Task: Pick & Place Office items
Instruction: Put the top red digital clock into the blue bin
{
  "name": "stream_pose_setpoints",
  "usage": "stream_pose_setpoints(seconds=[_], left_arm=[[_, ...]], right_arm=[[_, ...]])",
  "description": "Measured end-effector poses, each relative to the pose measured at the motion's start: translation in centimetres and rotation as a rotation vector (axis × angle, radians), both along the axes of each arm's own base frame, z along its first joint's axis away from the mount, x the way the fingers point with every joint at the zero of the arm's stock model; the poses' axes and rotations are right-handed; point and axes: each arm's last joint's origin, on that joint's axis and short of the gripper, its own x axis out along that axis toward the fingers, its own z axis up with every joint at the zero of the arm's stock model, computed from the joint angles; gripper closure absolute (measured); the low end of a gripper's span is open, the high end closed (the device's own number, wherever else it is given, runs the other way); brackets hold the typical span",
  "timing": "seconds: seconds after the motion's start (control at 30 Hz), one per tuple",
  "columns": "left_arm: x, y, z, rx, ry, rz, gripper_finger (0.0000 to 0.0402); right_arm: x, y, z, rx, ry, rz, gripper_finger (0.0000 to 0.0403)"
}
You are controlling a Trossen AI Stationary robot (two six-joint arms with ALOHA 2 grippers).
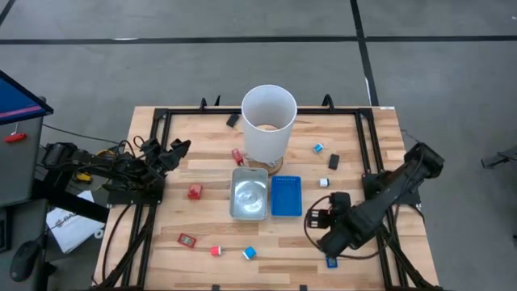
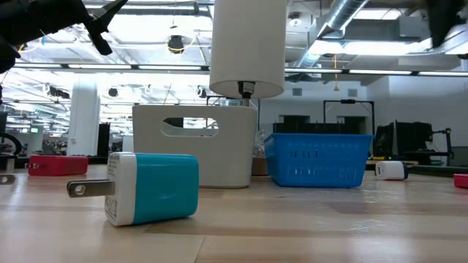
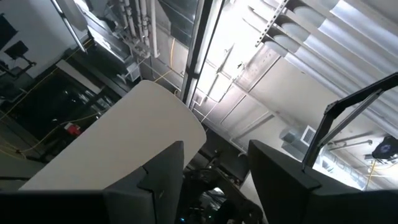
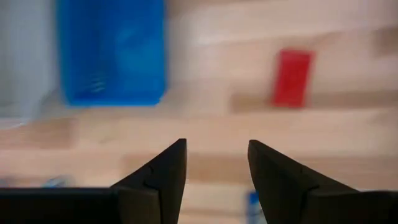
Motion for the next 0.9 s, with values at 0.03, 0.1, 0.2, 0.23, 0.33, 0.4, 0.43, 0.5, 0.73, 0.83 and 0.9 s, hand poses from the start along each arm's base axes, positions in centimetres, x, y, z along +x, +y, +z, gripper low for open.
stream_pose_setpoints(seconds=[0.03,0.1,0.2,0.23,0.33,0.4,0.43,0.5,0.73,0.83,0.9], left_arm=[[0.0,0.0,0.1,0.002,-0.001,0.002,0.0225],[0.0,0.0,0.2,0.005,-0.005,0.004,0.0225],[0.0,0.0,0.2,0.003,-0.005,0.002,0.0225],[0.0,0.0,0.2,0.002,-0.006,0.001,0.0225],[0.0,0.0,0.2,-0.001,-0.008,-0.001,0.0225],[0.0,0.0,0.2,-0.003,-0.008,-0.003,0.0225],[0.0,0.0,0.2,-0.006,-0.01,-0.006,0.0225],[0.0,0.0,0.3,-0.016,-0.015,-0.014,0.0225],[0.0,0.0,0.3,-0.039,-0.025,-0.033,0.0225],[0.0,0.0,0.3,-0.04,-0.026,-0.034,0.0225],[0.0,0.0,0.3,-0.041,-0.027,-0.035,0.0225]], right_arm=[[-0.1,-0.1,-0.3,-0.023,0.045,0.0,0.0239],[-0.5,-0.2,-0.8,-0.07,0.112,0.002,0.0239],[-0.8,-0.4,-1.8,-0.115,0.169,0.004,0.0239],[-0.8,-0.5,-2.3,-0.124,0.18,0.01,0.0239],[-1.0,-0.7,-3.8,-0.129,0.191,0.026,0.0238],[-1.1,-1.1,-5.0,-0.108,0.171,0.031,0.0232],[-1.2,-1.3,-5.5,-0.083,0.144,0.034,0.0227],[-1.4,-1.7,-6.4,-0.031,0.082,0.033,0.0212],[-2.9,-3.9,-8.1,0.028,0.1,0.004,0.0142],[-3.3,-4.5,-8.3,0.012,0.128,0.002,0.0133],[-3.6,-4.8,-9.0,0.018,0.154,-0.005,0.0132]])
